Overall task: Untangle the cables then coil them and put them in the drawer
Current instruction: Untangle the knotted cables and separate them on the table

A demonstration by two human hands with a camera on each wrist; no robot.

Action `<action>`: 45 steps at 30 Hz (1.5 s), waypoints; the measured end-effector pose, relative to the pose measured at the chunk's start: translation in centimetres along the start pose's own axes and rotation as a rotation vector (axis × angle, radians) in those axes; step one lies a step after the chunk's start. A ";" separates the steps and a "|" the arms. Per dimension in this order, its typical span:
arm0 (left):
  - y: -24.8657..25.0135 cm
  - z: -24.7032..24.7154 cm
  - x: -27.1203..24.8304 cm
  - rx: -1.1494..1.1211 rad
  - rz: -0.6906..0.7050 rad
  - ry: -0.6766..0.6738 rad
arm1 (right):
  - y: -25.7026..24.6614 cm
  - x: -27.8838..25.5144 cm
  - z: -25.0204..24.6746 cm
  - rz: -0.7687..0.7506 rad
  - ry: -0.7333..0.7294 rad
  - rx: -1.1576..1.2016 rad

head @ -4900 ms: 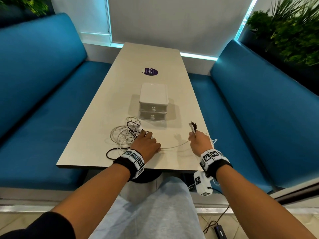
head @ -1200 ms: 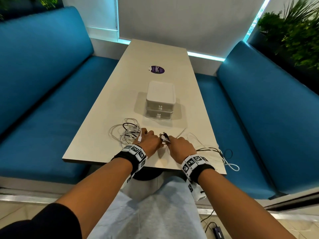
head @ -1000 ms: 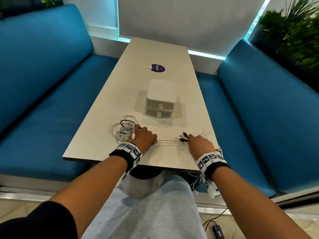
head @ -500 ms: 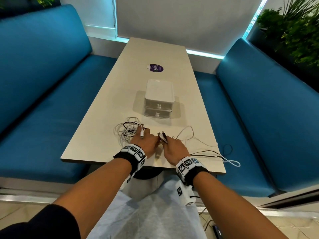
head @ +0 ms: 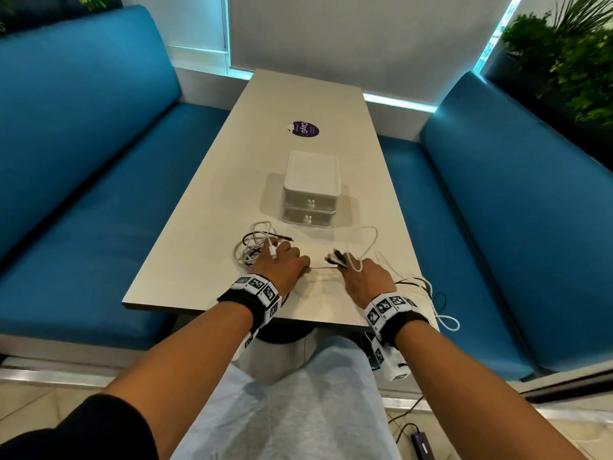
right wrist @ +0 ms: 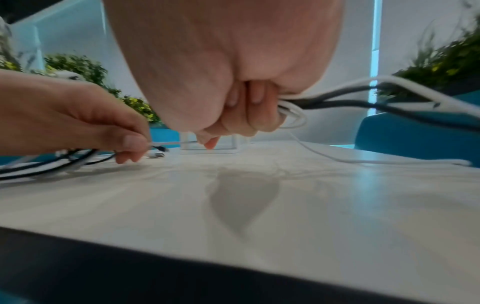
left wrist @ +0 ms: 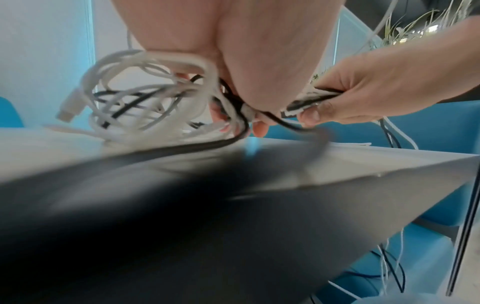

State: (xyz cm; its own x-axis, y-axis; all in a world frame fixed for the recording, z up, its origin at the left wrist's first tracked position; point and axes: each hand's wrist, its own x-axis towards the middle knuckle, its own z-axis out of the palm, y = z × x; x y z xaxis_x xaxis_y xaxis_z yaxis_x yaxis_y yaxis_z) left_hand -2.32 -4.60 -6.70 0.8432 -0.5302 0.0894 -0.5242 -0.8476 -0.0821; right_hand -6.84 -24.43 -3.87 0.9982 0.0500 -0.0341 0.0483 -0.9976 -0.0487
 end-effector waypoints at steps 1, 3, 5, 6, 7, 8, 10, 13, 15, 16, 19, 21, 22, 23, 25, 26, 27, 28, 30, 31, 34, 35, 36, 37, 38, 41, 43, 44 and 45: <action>-0.2 0.1 0.1 0.001 0.000 -0.006 | 0.9 -0.1 0.0 0.046 -0.020 -0.013; -0.8 0.2 0.0 0.011 -0.004 -0.010 | 3.1 -0.4 -0.1 0.176 -0.079 -0.008; -1.3 0.2 -0.4 0.025 0.001 0.005 | 5.5 -0.7 -0.1 0.334 -0.121 0.061; -1.5 0.4 -0.5 0.036 0.007 0.033 | 6.4 -0.8 -0.2 0.397 -0.135 0.092; -1.5 0.6 -0.6 0.050 0.012 0.055 | 7.0 -0.9 -0.2 0.434 -0.144 0.115; -1.5 0.7 -0.6 0.059 0.026 0.076 | 7.1 -0.9 -0.2 0.449 -0.140 0.133; -0.9 0.5 -0.8 0.059 0.071 0.097 | 6.4 -0.7 -0.2 0.437 -0.108 0.165; 0.4 -0.1 -0.9 0.063 0.138 0.064 | 4.5 -0.4 0.0 0.392 -0.062 0.213; 1.1 -0.2 -1.0 0.079 0.148 0.047 | 3.1 -0.4 0.2 0.319 -0.066 0.187; 1.3 -0.2 -0.9 0.082 0.132 0.034 | 2.4 -0.5 0.3 0.265 -0.068 0.163; 1.6 -0.2 -0.4 0.074 0.065 -0.008 | 0.9 -0.8 0.3 0.126 -0.061 0.155; 2.0 -0.4 -0.3 0.077 0.070 -0.071 | 0.4 -0.7 0.3 0.081 -0.063 0.200; 2.1 -0.3 -0.3 0.098 0.072 -0.058 | 0.3 -0.6 0.2 0.058 -0.066 0.236; 2.1 -0.3 -0.2 0.120 0.070 -0.053 | 0.1 -0.5 0.1 0.032 -0.070 0.274; 2.3 -0.9 -0.3 0.122 0.074 -0.048 | -0.4 -0.5 0.0 -0.029 -0.085 0.327; 2.3 -1.3 -0.4 0.100 0.079 -0.028 | -0.7 -0.5 0.0 -0.055 -0.096 0.339; 2.2 -1.5 -0.5 0.070 0.064 -0.017 | -0.9 -0.5 0.0 -0.070 -0.107 0.350; 2.0 -1.3 -0.5 0.049 0.064 -0.004 | -1.1 -0.4 0.0 -0.077 -0.113 0.365; 1.8 -1.0 -0.9 0.055 0.066 0.023 | -1.2 -0.2 0.1 -0.086 -0.125 0.392; 1.8 -1.1 -1.1 0.063 0.073 0.029 | -1.2 -0.1 0.3 -0.089 -0.137 0.399; 1.7 -0.8 -1.2 0.034 0.095 0.050 | -1.1 -0.1 0.6 -0.086 -0.169 0.389; 1.7 -0.8 -1.3 0.027 0.102 0.050 | -1.0 -0.1 0.8 -0.082 -0.175 0.377; 1.6 -0.9 -1.2 0.013 0.105 0.043 | -1.0 -0.1 0.9 -0.076 -0.182 0.363; 1.6 -1.0 -1.2 -0.004 0.109 0.034 | -1.0 -0.2 0.9 -0.069 -0.188 0.350; 1.7 -1.1 -1.2 -0.023 0.114 0.029 | -0.9 -0.3 0.9 -0.058 -0.197 0.341; 1.8 -1.3 -1.2 -0.012 0.159 0.038 | -0.5 -0.5 0.8 -0.036 -0.195 0.311; 1.3 -1.1 -1.1 0.053 0.183 0.025 | 0.0 -0.7 0.5 -0.022 -0.176 0.275; 0.9 -0.7 -1.1 0.076 0.180 0.016 | 0.5 -0.7 0.3 -0.003 -0.159 0.254; 0.4 -0.4 -1.0 0.084 0.176 0.019 | 1.1 -0.7 0.1 0.031 -0.141 0.232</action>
State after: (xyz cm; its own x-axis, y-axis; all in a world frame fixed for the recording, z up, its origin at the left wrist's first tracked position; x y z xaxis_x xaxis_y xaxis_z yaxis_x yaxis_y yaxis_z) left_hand -3.42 -4.41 -6.47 0.7362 -0.6714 0.0853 -0.6512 -0.7371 -0.1806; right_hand -7.50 -25.61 -3.96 0.9833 0.0421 -0.1772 -0.0078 -0.9623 -0.2719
